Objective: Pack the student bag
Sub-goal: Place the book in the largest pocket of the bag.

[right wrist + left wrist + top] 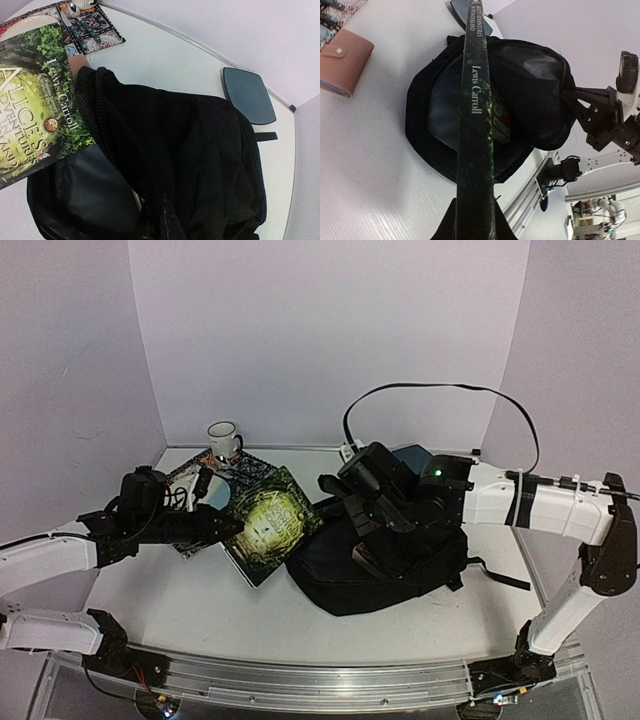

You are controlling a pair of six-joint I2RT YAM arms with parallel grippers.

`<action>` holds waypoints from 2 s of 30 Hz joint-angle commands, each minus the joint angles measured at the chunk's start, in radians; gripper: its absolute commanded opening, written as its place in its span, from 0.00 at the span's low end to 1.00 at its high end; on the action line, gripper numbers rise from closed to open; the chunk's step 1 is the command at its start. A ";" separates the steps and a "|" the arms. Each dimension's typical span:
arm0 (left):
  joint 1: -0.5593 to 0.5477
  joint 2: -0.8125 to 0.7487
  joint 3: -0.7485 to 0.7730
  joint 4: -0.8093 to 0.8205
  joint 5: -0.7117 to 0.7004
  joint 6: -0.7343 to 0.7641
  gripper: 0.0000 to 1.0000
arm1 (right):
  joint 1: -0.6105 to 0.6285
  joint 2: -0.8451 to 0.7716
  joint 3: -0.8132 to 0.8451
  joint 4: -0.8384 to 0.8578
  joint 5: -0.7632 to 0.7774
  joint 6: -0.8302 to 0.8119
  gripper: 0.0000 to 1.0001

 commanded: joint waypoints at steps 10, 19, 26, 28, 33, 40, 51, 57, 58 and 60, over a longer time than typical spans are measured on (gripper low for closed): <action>-0.151 0.088 0.111 0.142 -0.075 0.038 0.00 | 0.006 -0.109 -0.023 0.050 0.018 0.019 0.00; -0.154 0.235 0.078 0.336 -0.006 -0.223 0.00 | 0.004 -0.144 -0.072 0.141 -0.044 0.002 0.00; -0.168 0.316 0.072 0.522 0.062 -0.372 0.00 | 0.005 -0.153 -0.090 0.193 -0.068 -0.017 0.00; -0.172 0.341 0.078 0.551 0.068 -0.395 0.00 | 0.006 -0.152 -0.093 0.200 -0.073 -0.019 0.00; -0.195 0.427 0.096 0.611 0.077 -0.467 0.00 | 0.005 -0.151 -0.100 0.218 -0.096 -0.019 0.00; -0.254 0.559 0.148 0.701 0.079 -0.530 0.00 | 0.005 -0.143 -0.106 0.251 -0.127 -0.026 0.00; -0.271 0.770 0.284 0.807 0.037 -0.583 0.00 | 0.017 -0.126 -0.120 0.295 -0.207 -0.024 0.00; -0.296 0.894 0.385 0.856 0.031 -0.609 0.00 | 0.036 -0.097 -0.114 0.331 -0.235 -0.026 0.00; -0.298 0.912 0.402 0.860 0.031 -0.609 0.00 | 0.040 -0.093 -0.111 0.334 -0.240 -0.026 0.00; -0.301 0.944 0.430 0.868 0.025 -0.608 0.00 | 0.045 -0.085 -0.108 0.340 -0.249 -0.028 0.00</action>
